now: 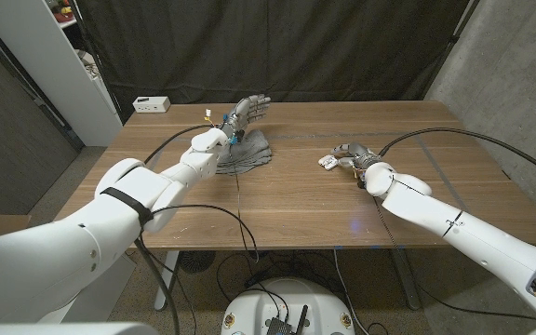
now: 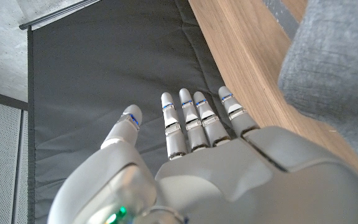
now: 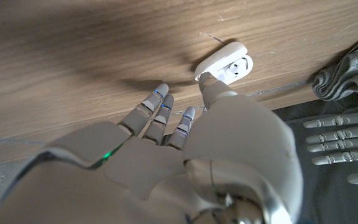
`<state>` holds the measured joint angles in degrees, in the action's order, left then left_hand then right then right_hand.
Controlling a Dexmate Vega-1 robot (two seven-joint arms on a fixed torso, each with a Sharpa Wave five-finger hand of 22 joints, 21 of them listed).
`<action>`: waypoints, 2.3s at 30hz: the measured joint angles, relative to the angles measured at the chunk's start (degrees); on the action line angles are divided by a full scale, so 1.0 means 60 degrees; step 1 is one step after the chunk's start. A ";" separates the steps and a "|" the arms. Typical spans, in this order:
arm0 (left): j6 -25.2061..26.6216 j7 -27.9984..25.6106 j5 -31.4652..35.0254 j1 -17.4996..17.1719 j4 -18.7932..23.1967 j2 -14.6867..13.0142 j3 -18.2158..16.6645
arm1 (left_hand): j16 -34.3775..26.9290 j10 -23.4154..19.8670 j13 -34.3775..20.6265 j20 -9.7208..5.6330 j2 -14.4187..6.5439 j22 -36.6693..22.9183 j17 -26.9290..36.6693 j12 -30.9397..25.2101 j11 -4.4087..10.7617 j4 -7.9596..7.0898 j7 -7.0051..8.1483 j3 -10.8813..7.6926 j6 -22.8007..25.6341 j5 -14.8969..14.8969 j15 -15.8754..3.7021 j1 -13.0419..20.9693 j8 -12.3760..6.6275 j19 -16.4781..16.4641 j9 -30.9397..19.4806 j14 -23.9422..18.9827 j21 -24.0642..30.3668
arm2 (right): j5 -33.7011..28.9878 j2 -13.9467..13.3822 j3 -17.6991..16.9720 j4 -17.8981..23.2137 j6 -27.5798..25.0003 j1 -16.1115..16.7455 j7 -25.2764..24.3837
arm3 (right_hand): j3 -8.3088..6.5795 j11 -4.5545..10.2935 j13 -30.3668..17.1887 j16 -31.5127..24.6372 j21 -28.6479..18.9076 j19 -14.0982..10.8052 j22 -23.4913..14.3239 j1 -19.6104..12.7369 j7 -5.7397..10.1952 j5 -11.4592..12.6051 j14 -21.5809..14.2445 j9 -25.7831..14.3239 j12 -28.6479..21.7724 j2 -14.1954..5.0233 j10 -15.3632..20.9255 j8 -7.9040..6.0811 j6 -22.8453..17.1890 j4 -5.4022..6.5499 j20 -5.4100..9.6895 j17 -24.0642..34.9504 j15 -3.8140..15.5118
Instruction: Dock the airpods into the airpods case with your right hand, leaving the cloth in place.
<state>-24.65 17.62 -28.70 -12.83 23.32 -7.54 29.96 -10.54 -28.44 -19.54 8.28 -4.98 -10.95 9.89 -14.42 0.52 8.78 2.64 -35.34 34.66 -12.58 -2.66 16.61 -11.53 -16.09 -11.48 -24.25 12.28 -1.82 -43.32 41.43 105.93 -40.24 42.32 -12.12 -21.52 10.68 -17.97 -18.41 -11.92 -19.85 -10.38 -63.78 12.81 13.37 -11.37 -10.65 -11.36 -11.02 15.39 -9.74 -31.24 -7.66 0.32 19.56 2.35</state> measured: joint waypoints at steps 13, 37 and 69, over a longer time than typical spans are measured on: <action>0.0006 -0.0209 -0.0001 -0.0472 0.1008 -0.0266 0.0054 | 0.0000 0.0000 0.0000 0.0000 0.0000 0.0000 0.0000 0.0000 0.0000 0.0000 0.0000 0.0000 0.0000 0.0000 0.0000 0.0000 0.0000 0.0000 0.0000 0.0000 0.0000 | -0.0074 -0.0147 0.0057 -0.0163 0.0454 -0.0133 0.0452 | 0.0051 0.0023 0.0000 -0.0065 -0.0002 -0.0001 -0.0002 -0.0051 -0.0003 0.0022 -0.0007 -0.0028 -0.0066 0.0052 0.0026 -0.0182 -0.0178 0.0050 -0.0001 0.0044 -0.0007; 0.0566 -0.0823 0.0010 -0.1057 0.2358 -0.0615 0.0146 | 0.0000 0.0000 0.0001 0.0001 0.0029 0.0000 0.0000 0.0000 0.0000 -0.0001 0.0000 0.0001 0.0000 0.0000 0.0000 -0.0029 0.0000 0.0000 0.0000 0.0000 0.0000 | -0.0321 -0.0098 0.0001 -0.0714 0.1455 -0.0223 0.0444 | 0.0337 0.0137 0.0027 -0.0531 -0.0210 -0.0388 -0.0040 0.0460 -0.0006 -0.0327 -0.0591 -0.0180 -0.0474 0.0004 0.0871 -0.0638 -0.2397 0.0335 0.0213 0.0178 -0.0023; 0.0546 -0.0858 -0.0069 -0.1092 0.2208 -0.0547 0.0159 | 0.0000 0.0000 0.0001 0.0000 0.0037 0.0000 0.0000 0.0000 0.0000 -0.0001 0.0035 0.0001 -0.0035 0.0000 0.0000 -0.0037 0.0000 0.0000 0.0000 0.0000 0.0000 | -0.0598 0.0691 -0.0613 0.0194 0.0136 0.0697 -0.1300 | 0.1749 -0.1490 0.0160 -0.0379 -0.0287 -0.1263 0.0000 0.2944 -0.1488 -0.0537 -0.1757 -0.0765 -0.0546 0.1560 0.1737 -0.1265 -0.3544 0.0476 -0.0719 -0.0691 0.0023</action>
<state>-21.37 12.47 -29.12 -19.38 36.57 -10.83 30.91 -10.54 -28.44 -19.53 8.28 -4.76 -10.94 9.89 -14.42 0.52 8.77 2.84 -35.33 34.45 -12.57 -2.66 16.38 -11.53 -16.09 -11.48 -24.25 12.28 -5.41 -39.18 37.75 107.10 -39.43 46.50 -19.91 -11.03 1.74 -17.01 -20.68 -13.65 -27.43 -10.38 -46.12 3.89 10.15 -21.91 -15.24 -14.64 -1.66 25.81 -17.34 -52.51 -4.81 -4.00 15.42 2.49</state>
